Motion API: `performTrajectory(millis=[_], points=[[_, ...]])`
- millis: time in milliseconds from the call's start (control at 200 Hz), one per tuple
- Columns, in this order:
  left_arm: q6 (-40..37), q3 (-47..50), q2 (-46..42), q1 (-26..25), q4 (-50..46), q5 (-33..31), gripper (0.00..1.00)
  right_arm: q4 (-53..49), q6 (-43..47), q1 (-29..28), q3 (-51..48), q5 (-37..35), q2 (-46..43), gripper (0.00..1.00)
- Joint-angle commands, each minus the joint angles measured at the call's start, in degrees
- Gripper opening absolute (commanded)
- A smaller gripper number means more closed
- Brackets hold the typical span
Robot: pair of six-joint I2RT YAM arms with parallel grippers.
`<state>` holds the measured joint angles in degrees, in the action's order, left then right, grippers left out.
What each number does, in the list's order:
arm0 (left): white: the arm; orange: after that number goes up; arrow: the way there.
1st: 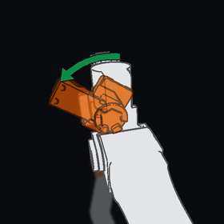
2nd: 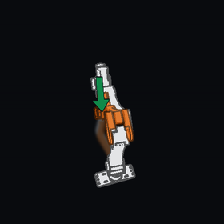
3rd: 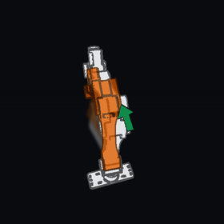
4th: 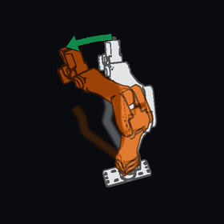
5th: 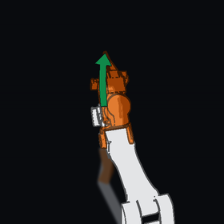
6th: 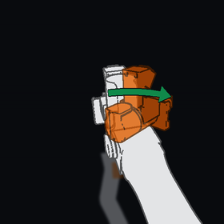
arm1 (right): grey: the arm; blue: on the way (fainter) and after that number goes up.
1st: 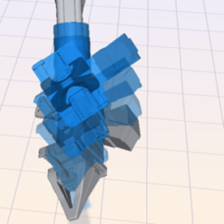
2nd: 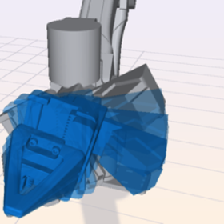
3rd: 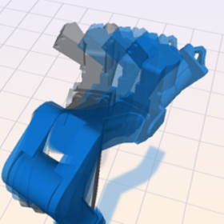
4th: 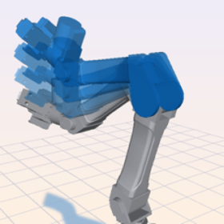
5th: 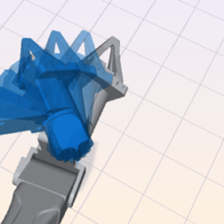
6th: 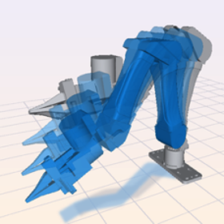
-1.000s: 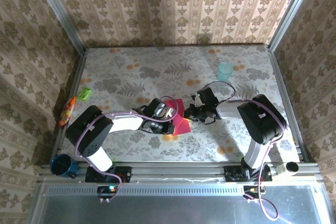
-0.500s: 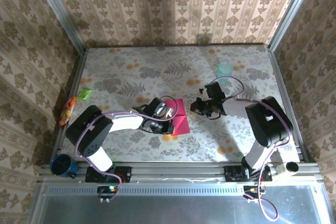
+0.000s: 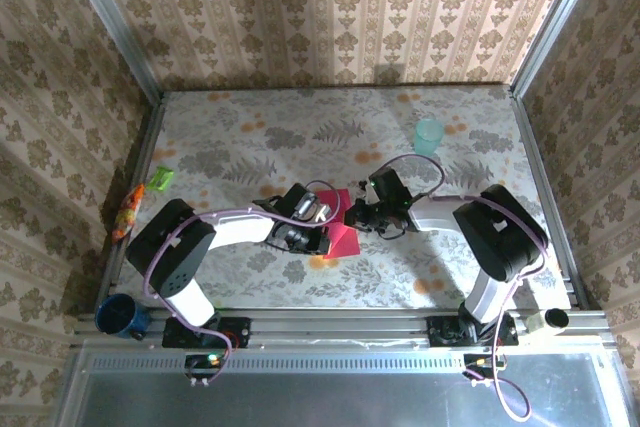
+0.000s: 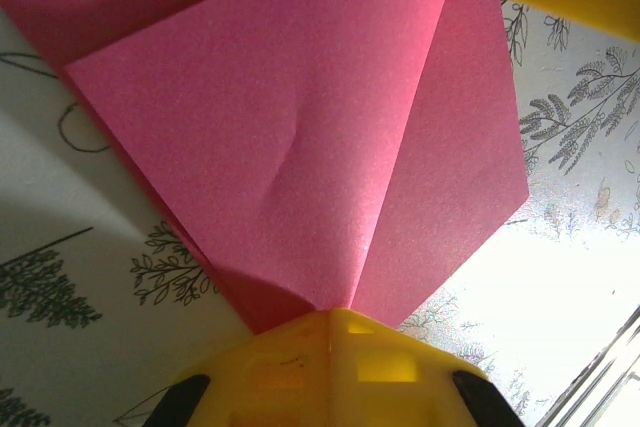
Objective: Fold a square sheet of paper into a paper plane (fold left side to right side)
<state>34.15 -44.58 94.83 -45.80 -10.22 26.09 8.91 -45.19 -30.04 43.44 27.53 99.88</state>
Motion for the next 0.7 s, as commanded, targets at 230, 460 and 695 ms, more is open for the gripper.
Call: performTrajectory(millis=[230,460,695], points=[[-2.51,-4.70,-0.87,0.93,-5.19,-0.52,0.00,-6.52,2.39,0.25,-0.24,-4.91,2.84,0.00],[-2.16,-7.88,0.88,0.37,-3.92,1.66,0.00,-6.80,2.32,0.25,-0.38,-5.38,2.76,0.00],[-2.29,-9.02,4.11,-0.14,-2.57,2.74,0.00,-7.41,2.30,0.23,0.06,-5.37,2.87,0.00]])
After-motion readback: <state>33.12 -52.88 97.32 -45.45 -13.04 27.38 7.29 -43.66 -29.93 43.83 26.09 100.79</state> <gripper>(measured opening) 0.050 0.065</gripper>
